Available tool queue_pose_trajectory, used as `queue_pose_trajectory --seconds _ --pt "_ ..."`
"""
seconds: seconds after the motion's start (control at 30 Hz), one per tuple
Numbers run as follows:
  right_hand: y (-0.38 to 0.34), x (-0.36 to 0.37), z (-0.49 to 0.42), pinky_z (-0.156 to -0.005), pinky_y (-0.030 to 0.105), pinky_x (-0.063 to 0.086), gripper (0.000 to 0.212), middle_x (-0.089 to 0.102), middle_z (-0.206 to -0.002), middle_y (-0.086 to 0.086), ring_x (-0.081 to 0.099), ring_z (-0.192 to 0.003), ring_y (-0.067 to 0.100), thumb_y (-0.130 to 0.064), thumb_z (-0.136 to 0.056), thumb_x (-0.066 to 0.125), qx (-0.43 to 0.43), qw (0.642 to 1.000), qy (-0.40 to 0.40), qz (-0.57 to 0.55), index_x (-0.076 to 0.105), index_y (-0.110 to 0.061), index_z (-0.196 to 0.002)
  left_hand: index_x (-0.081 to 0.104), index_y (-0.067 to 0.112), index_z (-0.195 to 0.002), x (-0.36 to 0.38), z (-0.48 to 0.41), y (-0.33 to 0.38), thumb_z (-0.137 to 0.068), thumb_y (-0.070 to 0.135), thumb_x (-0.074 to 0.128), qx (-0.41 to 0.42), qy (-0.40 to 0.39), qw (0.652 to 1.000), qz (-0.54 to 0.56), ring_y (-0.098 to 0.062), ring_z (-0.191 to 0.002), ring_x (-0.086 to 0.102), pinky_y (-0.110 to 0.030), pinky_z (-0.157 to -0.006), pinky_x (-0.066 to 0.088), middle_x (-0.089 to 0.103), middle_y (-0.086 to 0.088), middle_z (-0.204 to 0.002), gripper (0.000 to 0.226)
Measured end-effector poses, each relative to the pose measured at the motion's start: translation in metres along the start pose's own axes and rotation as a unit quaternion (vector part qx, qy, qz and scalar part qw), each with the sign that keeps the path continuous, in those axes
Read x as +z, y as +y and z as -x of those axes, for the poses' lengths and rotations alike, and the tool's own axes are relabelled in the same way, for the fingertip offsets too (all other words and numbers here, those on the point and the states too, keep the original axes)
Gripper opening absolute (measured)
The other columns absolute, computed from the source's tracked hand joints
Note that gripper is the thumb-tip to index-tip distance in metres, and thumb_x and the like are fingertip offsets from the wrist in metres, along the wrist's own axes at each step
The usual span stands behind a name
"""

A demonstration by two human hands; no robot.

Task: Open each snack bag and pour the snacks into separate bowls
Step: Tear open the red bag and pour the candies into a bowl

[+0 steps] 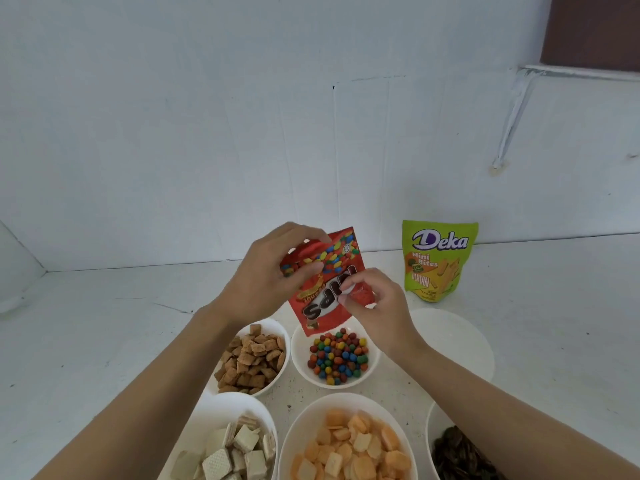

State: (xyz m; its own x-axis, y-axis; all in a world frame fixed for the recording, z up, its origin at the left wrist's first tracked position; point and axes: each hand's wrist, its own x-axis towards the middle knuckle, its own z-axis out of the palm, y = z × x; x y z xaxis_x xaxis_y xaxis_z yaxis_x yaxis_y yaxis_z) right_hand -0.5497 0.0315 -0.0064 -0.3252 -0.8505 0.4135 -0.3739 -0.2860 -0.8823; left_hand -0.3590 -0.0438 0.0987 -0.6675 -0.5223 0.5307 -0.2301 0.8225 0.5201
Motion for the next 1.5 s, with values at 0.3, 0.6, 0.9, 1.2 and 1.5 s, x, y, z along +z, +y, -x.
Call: queue_pose_trajectory --seconds 0.3,0.6,0.9,1.2,1.5 --pt "0.001 0.001 0.008 -0.074 0.011 0.052 0.023 0.062 -0.107 -0.008 0.062 -0.101 0.007 0.0 -0.089 0.069 -0.013 0.999 -0.022 0.041 0.064 -0.02 -0.1 0.065 0.026 -0.112 0.012 0.007 -0.013 -0.094 0.018 0.069 -0.062 0.027 0.997 0.031 -0.006 -0.106 0.062 -0.019 -0.081 0.057 0.064 0.014 -0.113 0.02" --pt "0.007 0.002 0.014 -0.073 0.012 0.054 0.016 0.065 -0.107 -0.008 0.061 -0.105 0.003 -0.005 -0.091 0.069 -0.001 0.998 -0.042 0.043 0.063 -0.019 -0.097 0.069 0.029 -0.104 0.016 0.015 -0.016 -0.093 0.02 0.07 -0.113 0.008 0.994 0.005 -0.006 -0.099 0.067 -0.025 -0.076 0.061 0.069 0.013 -0.105 0.014" --pt "0.008 -0.001 0.01 -0.071 0.013 0.053 0.026 0.062 -0.103 -0.007 0.058 -0.105 0.001 0.0 -0.091 0.066 -0.034 0.998 0.0 0.052 0.056 -0.023 -0.094 0.053 0.04 -0.132 0.003 0.015 -0.014 -0.084 0.034 0.078 -0.131 -0.05 0.99 0.034 0.0 -0.106 0.064 -0.018 -0.08 0.058 0.063 0.021 -0.119 0.054" --pt "0.012 -0.005 0.019 -0.076 0.017 0.058 0.04 0.055 -0.115 -0.018 0.058 -0.113 0.007 0.0 -0.088 0.071 0.012 0.994 -0.089 0.066 0.05 -0.027 -0.107 0.059 0.032 -0.122 0.023 0.032 -0.025 -0.091 0.016 0.073 -0.21 0.008 0.977 0.016 -0.013 -0.09 0.073 -0.04 -0.081 0.064 0.07 0.001 -0.114 0.038" --pt "0.003 -0.009 0.009 -0.068 0.006 0.051 0.037 0.054 -0.106 -0.019 0.056 -0.107 0.0 0.01 -0.089 0.063 -0.064 0.984 -0.107 0.127 0.05 -0.022 -0.102 0.049 0.039 -0.127 0.015 0.024 -0.015 -0.086 0.042 0.075 -0.17 -0.049 0.984 -0.019 -0.002 -0.098 0.066 -0.014 -0.077 0.055 0.063 0.021 -0.112 0.048"
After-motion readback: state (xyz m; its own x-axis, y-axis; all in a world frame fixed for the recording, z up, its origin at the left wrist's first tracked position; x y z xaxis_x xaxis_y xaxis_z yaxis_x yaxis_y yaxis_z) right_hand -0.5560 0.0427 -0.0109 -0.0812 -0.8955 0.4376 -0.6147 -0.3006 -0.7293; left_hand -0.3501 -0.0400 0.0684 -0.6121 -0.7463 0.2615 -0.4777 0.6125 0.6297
